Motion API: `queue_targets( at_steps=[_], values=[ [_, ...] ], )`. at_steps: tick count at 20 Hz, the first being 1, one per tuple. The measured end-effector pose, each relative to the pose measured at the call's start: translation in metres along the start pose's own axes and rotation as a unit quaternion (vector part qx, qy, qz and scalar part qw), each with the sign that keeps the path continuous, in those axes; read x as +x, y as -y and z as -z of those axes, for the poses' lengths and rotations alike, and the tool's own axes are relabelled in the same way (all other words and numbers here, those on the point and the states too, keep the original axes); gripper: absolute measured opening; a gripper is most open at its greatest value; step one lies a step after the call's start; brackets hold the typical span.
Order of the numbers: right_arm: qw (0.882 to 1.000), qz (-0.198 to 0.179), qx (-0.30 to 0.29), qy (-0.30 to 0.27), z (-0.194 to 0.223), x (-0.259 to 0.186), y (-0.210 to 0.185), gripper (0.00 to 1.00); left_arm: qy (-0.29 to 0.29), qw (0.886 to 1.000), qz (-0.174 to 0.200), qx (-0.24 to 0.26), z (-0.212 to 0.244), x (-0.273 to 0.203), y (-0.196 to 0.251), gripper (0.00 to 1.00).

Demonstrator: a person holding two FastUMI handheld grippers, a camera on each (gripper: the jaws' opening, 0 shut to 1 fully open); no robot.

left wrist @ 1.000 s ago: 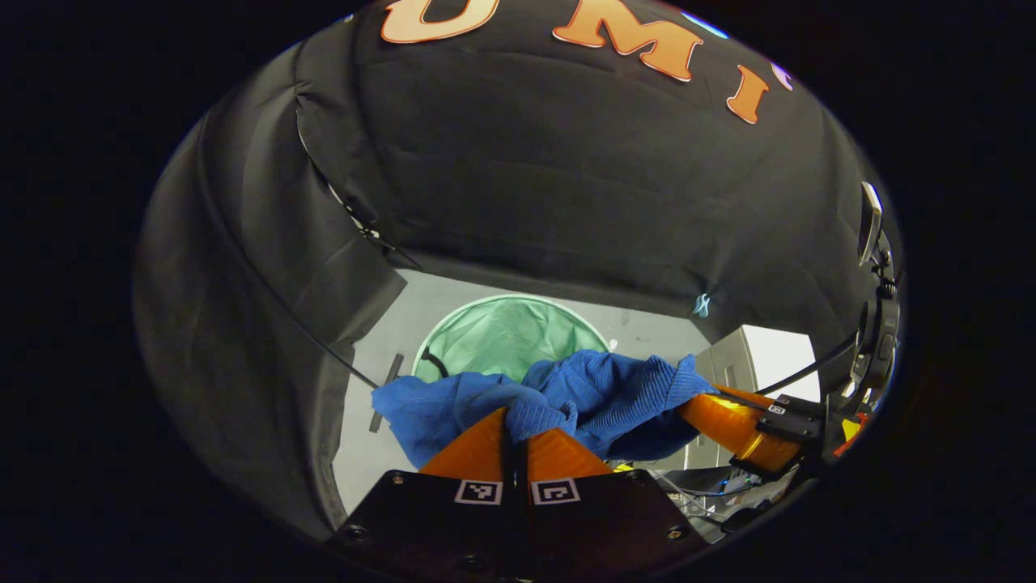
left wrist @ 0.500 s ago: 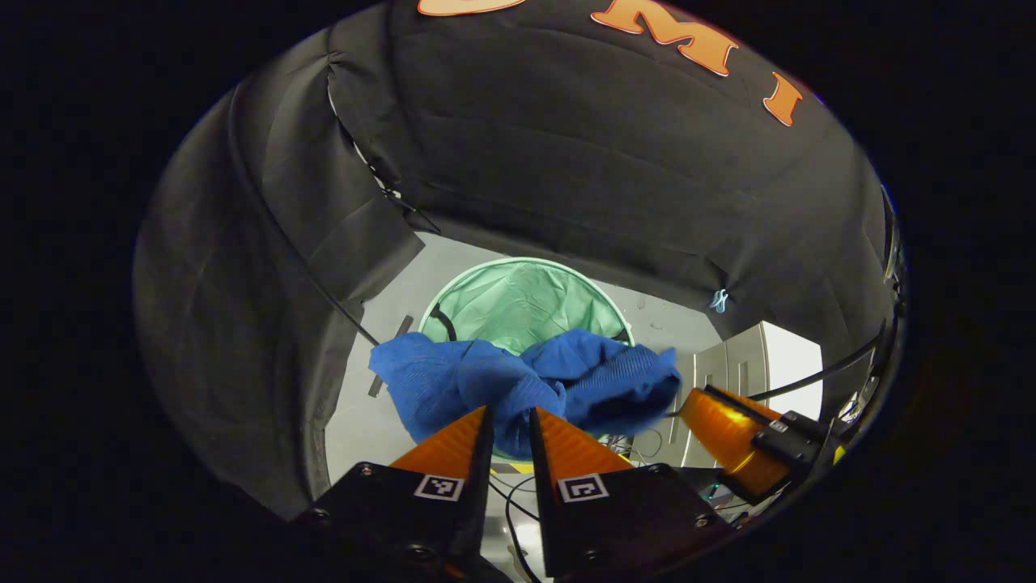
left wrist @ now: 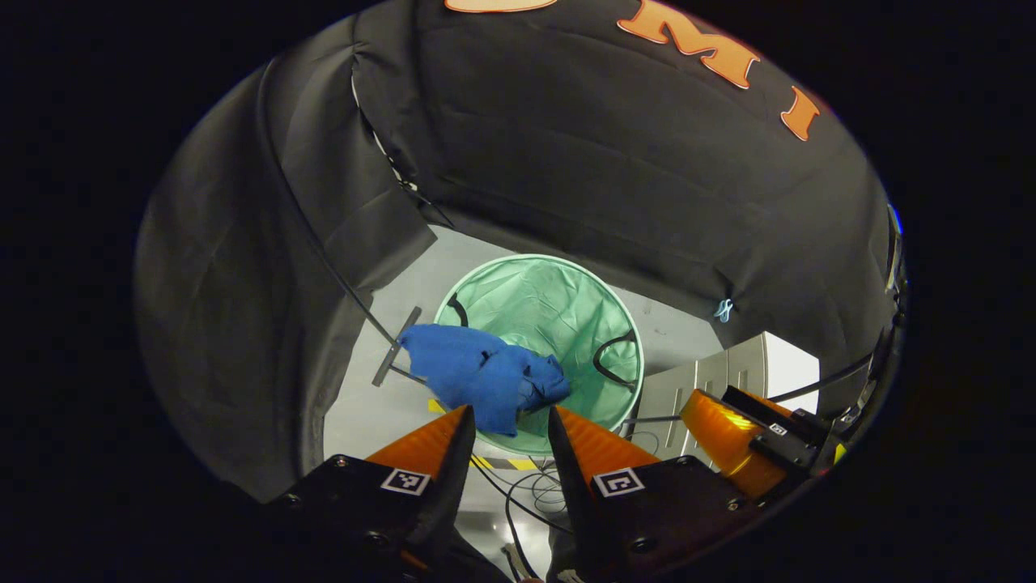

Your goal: Grasp the clothes on the hanger with both hands and then place them into the laundry hamper below.

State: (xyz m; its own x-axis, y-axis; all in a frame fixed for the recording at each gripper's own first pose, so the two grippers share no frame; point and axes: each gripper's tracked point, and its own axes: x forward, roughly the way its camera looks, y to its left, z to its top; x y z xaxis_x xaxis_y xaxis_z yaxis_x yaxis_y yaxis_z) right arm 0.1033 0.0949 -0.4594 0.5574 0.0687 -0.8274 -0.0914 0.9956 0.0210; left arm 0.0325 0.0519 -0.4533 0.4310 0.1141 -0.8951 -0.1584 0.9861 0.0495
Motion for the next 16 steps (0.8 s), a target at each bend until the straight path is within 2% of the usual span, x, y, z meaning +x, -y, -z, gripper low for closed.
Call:
queue_targets(
  at_steps=[1, 2, 3, 4, 9, 15, 16],
  values=[
    [1.0, 0.005, -0.003, 0.001, 0.001, -0.002, 0.004, 0.73, 0.001, 1.0, -0.001, 0.0, 0.0, -0.003, -0.002, 0.6],
    [1.0, 0.006, -0.004, 0.0, 0.0, -0.004, 0.006, 0.75, 0.002, 1.0, -0.003, -0.001, 0.001, -0.006, -0.003, 0.63],
    [1.0, 0.0, -0.001, 0.0, 0.003, -0.007, 0.002, 0.83, 0.004, 1.0, -0.004, -0.001, 0.0, -0.007, -0.005, 0.77],
    [1.0, -0.003, 0.003, 0.002, 0.002, -0.01, 0.001, 0.91, 0.006, 1.0, -0.004, -0.002, 0.0, -0.01, -0.004, 0.76],
    [1.0, 0.003, -0.004, 0.022, -0.005, -0.03, 0.011, 0.9, 0.022, 1.0, -0.004, 0.0, -0.004, -0.028, -0.007, 0.76],
    [0.998, 0.004, 0.018, 0.052, -0.011, -0.064, 0.022, 0.91, 0.04, 0.999, -0.008, 0.016, -0.003, -0.052, -0.005, 0.76],
    [0.998, 0.007, 0.017, 0.059, -0.012, -0.071, 0.026, 0.99, 0.045, 0.999, -0.007, 0.019, -0.002, -0.057, -0.005, 0.76]
  ],
)
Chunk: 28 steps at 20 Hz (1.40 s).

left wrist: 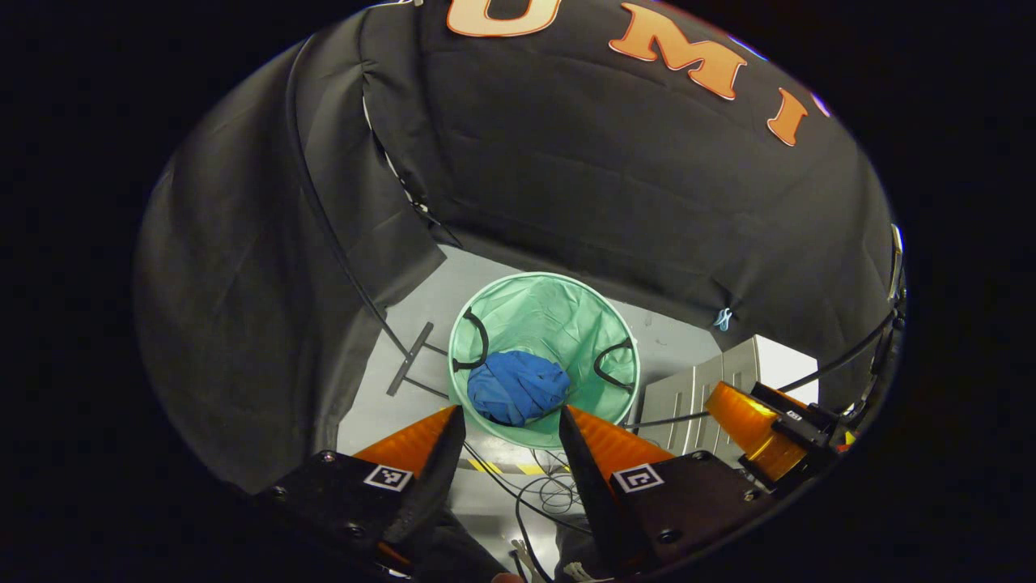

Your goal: Grasp the clothes on the hanger with both hands and then place them into the laundry hamper below.

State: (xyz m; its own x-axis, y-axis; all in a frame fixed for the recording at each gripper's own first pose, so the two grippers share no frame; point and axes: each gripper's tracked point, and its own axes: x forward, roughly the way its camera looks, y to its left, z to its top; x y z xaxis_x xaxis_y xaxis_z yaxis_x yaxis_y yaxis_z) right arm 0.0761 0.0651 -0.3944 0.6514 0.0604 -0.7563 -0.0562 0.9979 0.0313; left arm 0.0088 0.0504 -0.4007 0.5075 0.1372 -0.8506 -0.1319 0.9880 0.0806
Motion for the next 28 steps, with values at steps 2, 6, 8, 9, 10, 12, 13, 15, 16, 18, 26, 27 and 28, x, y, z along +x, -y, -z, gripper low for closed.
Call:
queue_targets(
  at_steps=[2, 6, 8, 9, 10, 12, 13, 15, 16, 18, 26, 27, 28],
  values=[
    [1.0, 0.009, 0.004, 0.014, -0.005, -0.017, 0.01, 0.99, 0.01, 1.0, -0.003, 0.002, -0.002, -0.01, 0.0, 0.79],
    [0.998, 0.012, 0.029, 0.047, -0.02, -0.052, 0.022, 0.99, 0.033, 0.999, -0.007, 0.011, -0.011, -0.035, 0.002, 0.84],
    [0.996, 0.008, 0.041, 0.075, -0.038, -0.074, 0.024, 0.99, 0.052, 0.999, -0.003, 0.012, -0.022, -0.048, 0.007, 0.8],
    [0.995, 0.008, 0.039, 0.088, -0.049, -0.09, 0.029, 0.99, 0.062, 0.998, -0.001, 0.013, -0.029, -0.057, 0.009, 0.83],
    [0.994, 0.009, 0.037, 0.1, -0.058, -0.103, 0.032, 0.99, 0.076, 0.997, 0.003, 0.017, -0.037, -0.064, 0.013, 0.8],
    [0.991, 0.011, 0.039, 0.128, -0.076, -0.13, 0.035, 0.99, 0.106, 0.994, 0.009, 0.028, -0.055, -0.082, 0.019, 0.8],
    [0.989, 0.014, 0.038, 0.143, -0.086, -0.144, 0.038, 0.99, 0.122, 0.992, 0.012, 0.033, -0.065, -0.091, 0.023, 0.8],
    [0.985, 0.023, 0.028, 0.17, -0.103, -0.168, 0.043, 0.98, 0.15, 0.988, 0.025, 0.036, -0.081, -0.108, 0.032, 0.8],
    [0.983, 0.029, 0.022, 0.182, -0.111, -0.178, 0.045, 0.98, 0.163, 0.986, 0.031, 0.035, -0.086, -0.117, 0.037, 0.8],
    [0.977, 0.04, 0.011, 0.211, -0.127, -0.191, 0.046, 0.99, 0.19, 0.98, 0.045, 0.034, -0.1, -0.142, 0.043, 0.81],
    [0.946, 0.065, -0.04, 0.316, -0.187, -0.274, 0.037, 0.98, 0.323, 0.943, 0.067, 0.042, -0.169, -0.236, 0.06, 0.92],
    [0.941, 0.064, -0.043, 0.329, -0.195, -0.284, 0.035, 0.98, 0.337, 0.938, 0.067, 0.044, -0.176, -0.243, 0.061, 0.92],
    [0.936, 0.063, -0.046, 0.343, -0.202, -0.295, 0.033, 0.98, 0.35, 0.933, 0.067, 0.046, -0.184, -0.253, 0.059, 0.92]
  ],
)
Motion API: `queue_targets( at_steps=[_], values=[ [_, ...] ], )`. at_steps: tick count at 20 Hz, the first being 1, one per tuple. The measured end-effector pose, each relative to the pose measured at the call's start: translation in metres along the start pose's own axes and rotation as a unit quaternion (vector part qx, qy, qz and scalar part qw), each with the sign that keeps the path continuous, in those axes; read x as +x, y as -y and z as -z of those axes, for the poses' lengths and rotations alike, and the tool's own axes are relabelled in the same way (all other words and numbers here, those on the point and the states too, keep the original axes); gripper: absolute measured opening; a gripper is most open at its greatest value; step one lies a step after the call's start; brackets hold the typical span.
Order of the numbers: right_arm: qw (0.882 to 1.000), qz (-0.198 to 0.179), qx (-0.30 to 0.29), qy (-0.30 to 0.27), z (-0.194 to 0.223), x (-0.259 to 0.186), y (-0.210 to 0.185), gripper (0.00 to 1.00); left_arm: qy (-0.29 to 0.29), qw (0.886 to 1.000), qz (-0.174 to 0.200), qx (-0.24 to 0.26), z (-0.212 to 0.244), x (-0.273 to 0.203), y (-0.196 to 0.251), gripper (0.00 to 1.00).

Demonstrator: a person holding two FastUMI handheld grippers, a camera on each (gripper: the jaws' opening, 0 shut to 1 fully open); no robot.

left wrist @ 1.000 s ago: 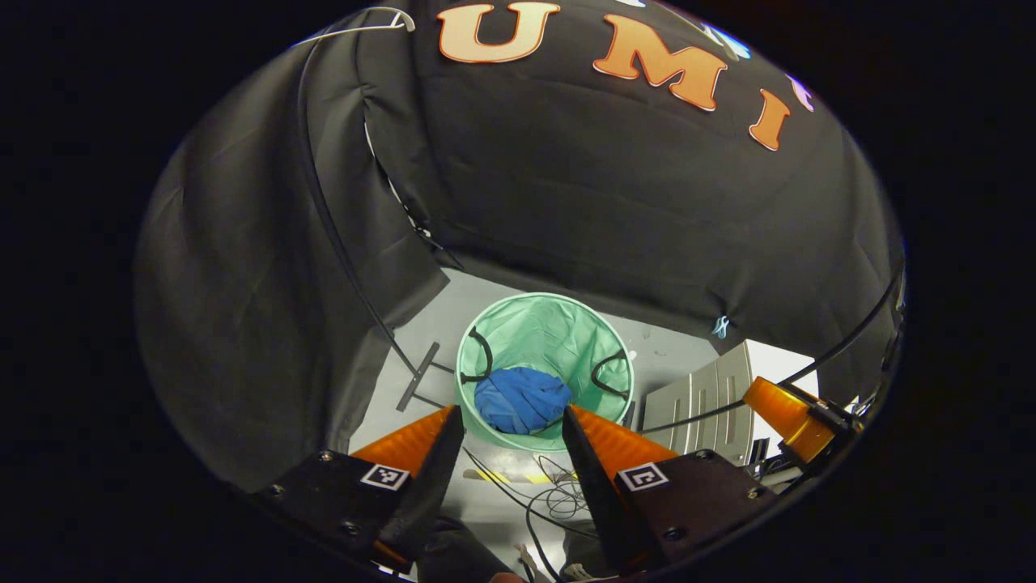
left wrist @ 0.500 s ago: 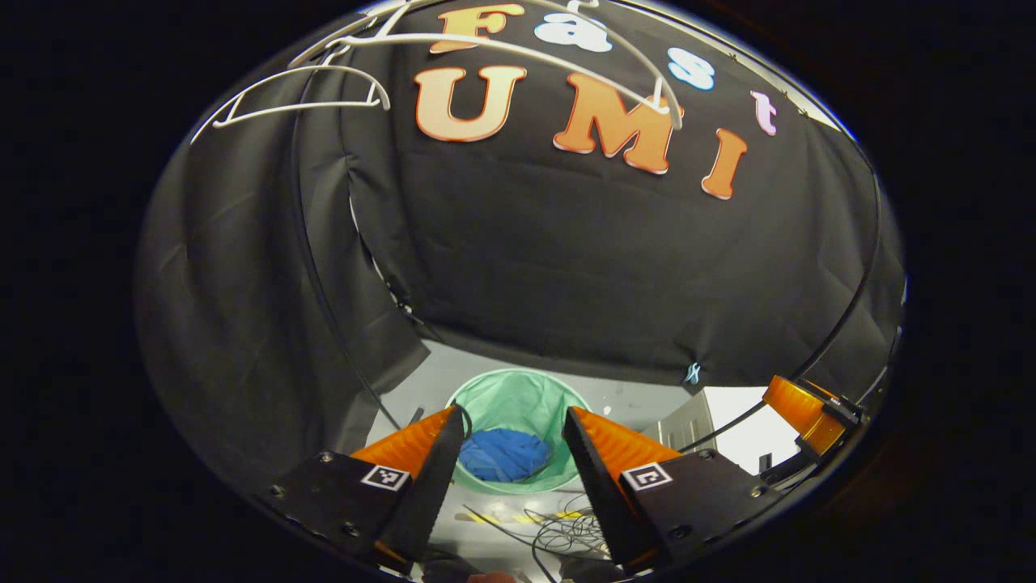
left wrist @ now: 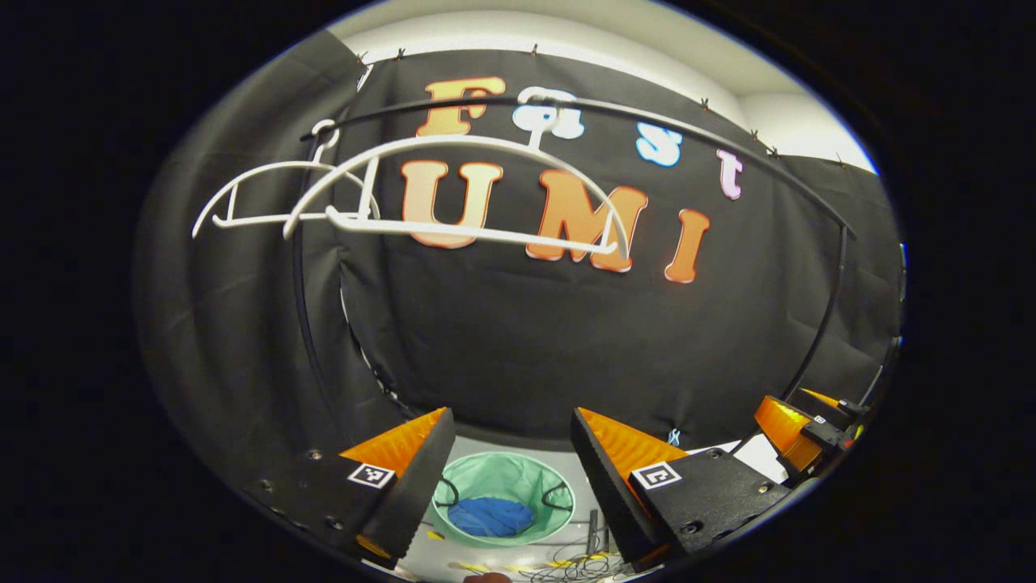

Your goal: Grasp the clothes on the hanger with both hands and then place them into the laundry hamper below.

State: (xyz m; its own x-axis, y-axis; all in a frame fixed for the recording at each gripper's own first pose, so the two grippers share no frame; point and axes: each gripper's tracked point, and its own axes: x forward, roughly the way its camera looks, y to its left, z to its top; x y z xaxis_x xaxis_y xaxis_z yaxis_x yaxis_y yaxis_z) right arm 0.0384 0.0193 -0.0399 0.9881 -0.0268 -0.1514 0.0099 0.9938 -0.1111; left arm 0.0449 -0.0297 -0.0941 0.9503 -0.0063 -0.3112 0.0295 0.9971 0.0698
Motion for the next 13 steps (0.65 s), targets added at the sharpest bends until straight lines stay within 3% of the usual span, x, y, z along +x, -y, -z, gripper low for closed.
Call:
queue_targets(
  at_steps=[1, 3, 4, 5, 6, 7, 8, 10, 11, 13],
  values=[
    [1.0, -0.003, -0.003, 0.014, -0.012, -0.004, -0.002, 1.0, 0.014, 1.0, 0.0, 0.002, -0.013, -0.004, -0.001, 0.92],
    [0.999, -0.009, -0.01, 0.046, -0.038, -0.015, -0.007, 0.89, 0.045, 0.999, 0.002, 0.001, -0.033, -0.012, 0.0, 0.92],
    [0.998, -0.01, -0.014, 0.062, -0.051, -0.019, -0.01, 0.89, 0.057, 0.998, 0.003, 0.001, -0.044, -0.016, 0.0, 0.88],
    [0.997, -0.01, -0.019, 0.075, -0.061, -0.023, -0.011, 0.89, 0.067, 0.998, 0.002, 0.001, -0.052, -0.021, -0.001, 0.88],
    [0.996, -0.01, -0.022, 0.084, -0.068, -0.026, -0.012, 0.97, 0.076, 0.997, 0.0, 0.002, -0.06, -0.025, -0.002, 0.92],
    [0.996, -0.011, -0.023, 0.09, -0.072, -0.03, -0.012, 0.97, 0.085, 0.996, -0.002, 0.003, -0.066, -0.029, -0.003, 0.88],
    [0.995, -0.012, -0.021, 0.094, -0.075, -0.034, -0.011, 0.89, 0.095, 0.995, -0.003, 0.005, -0.072, -0.032, -0.004, 0.88],
    [0.994, -0.008, -0.019, 0.105, -0.079, -0.037, -0.009, 0.89, 0.111, 0.994, -0.011, 0.013, -0.079, -0.039, -0.008, 0.89],
    [0.994, -0.006, -0.02, 0.109, -0.08, -0.038, -0.006, 0.97, 0.116, 0.993, -0.015, 0.019, -0.081, -0.042, -0.009, 0.89],
    [0.994, -0.003, -0.022, 0.11, -0.077, -0.038, -0.003, 0.97, 0.119, 0.992, -0.019, 0.026, -0.08, -0.044, -0.009, 0.89]
  ],
)
